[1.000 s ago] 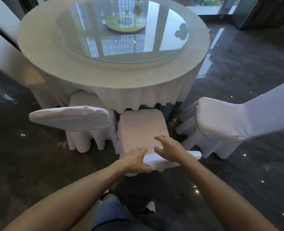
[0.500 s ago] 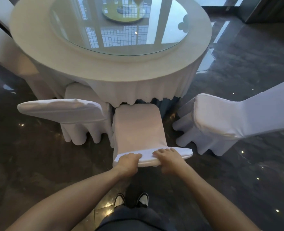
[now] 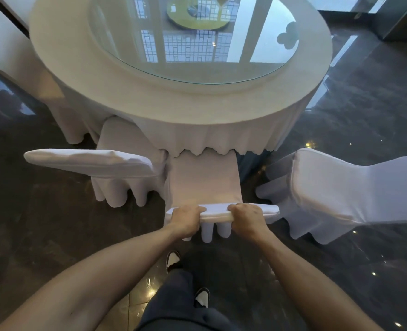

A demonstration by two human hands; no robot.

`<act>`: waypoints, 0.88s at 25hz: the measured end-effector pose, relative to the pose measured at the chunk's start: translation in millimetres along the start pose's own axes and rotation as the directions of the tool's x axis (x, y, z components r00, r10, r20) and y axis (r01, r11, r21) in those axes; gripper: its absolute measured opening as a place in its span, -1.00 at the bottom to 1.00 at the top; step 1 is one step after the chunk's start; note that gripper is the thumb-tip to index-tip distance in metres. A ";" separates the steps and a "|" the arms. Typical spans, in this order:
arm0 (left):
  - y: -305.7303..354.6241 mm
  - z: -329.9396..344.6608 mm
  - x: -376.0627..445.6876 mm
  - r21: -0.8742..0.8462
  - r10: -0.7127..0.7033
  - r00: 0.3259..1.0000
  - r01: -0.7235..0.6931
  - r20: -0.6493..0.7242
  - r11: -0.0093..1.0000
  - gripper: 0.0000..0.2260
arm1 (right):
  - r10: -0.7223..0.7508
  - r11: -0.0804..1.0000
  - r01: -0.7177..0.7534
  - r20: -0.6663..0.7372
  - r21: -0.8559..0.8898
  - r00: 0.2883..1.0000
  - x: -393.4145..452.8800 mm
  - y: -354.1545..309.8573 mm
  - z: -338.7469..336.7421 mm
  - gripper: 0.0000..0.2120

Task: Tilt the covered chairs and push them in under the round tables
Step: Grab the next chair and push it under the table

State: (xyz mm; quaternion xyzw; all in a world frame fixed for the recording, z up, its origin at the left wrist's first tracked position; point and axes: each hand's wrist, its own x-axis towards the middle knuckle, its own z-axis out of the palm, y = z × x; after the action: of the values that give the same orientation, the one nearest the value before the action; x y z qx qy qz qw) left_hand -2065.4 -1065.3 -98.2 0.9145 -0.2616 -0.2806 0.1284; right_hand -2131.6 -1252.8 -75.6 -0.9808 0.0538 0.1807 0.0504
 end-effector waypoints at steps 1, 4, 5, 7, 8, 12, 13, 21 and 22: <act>-2.4 -4.6 11.2 -0.024 -0.009 1.000 0.009 -0.002 1.000 -0.55 | 0.003 1.000 -0.003 -0.004 -0.003 1.000 12.4 2.6 -3.8 -0.78; -8.5 -24.1 48.9 -0.060 -0.033 0.999 0.031 -0.026 0.998 -0.54 | 0.005 1.000 -0.005 -0.033 0.008 0.999 50.4 9.3 -19.9 -0.77; -10.9 -30.8 62.3 -0.060 -0.037 0.999 0.035 -0.033 0.998 -0.54 | 0.007 1.000 -0.006 -0.056 0.015 0.998 63.1 11.7 -24.4 -0.76; -14.7 -44.6 84.6 -0.061 -0.035 0.999 0.034 -0.020 0.998 -0.55 | 0.014 0.999 -0.011 -0.100 0.032 0.995 83.6 15.3 -33.5 -0.73; -18.6 -53.1 98.7 -0.067 -0.033 0.999 0.032 -0.011 0.997 -0.56 | 0.023 0.999 -0.018 -0.114 0.046 0.993 98.4 16.8 -38.3 -0.72; -28.3 -85.9 135.4 -0.055 -0.045 0.999 0.045 -0.013 0.997 -0.63 | 0.042 0.997 -0.032 -0.124 0.075 0.991 142.8 15.7 -54.2 -0.76; -30.2 -90.7 145.6 -0.058 -0.053 0.998 0.052 -0.021 0.997 -0.65 | 0.038 0.996 -0.028 -0.122 0.084 0.992 153.8 17.7 -57.9 -0.78; -21.0 -111.8 190.3 -0.036 -0.127 0.991 0.126 -0.049 0.991 -0.61 | -0.020 0.994 0.030 -0.096 0.102 0.995 198.5 41.1 -81.6 -0.78; -20.9 -114.0 194.9 -0.037 -0.135 0.989 0.133 -0.056 0.990 -0.59 | -0.022 0.995 0.030 -0.094 0.093 0.995 204.2 42.5 -83.6 -0.79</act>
State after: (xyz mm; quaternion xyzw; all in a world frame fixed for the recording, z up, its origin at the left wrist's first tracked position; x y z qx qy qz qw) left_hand -1853.2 -1145.2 -100.7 0.9356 -0.1909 -0.2662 0.1318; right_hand -1917.9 -1322.6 -74.7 -0.9853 0.0518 0.1313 0.0966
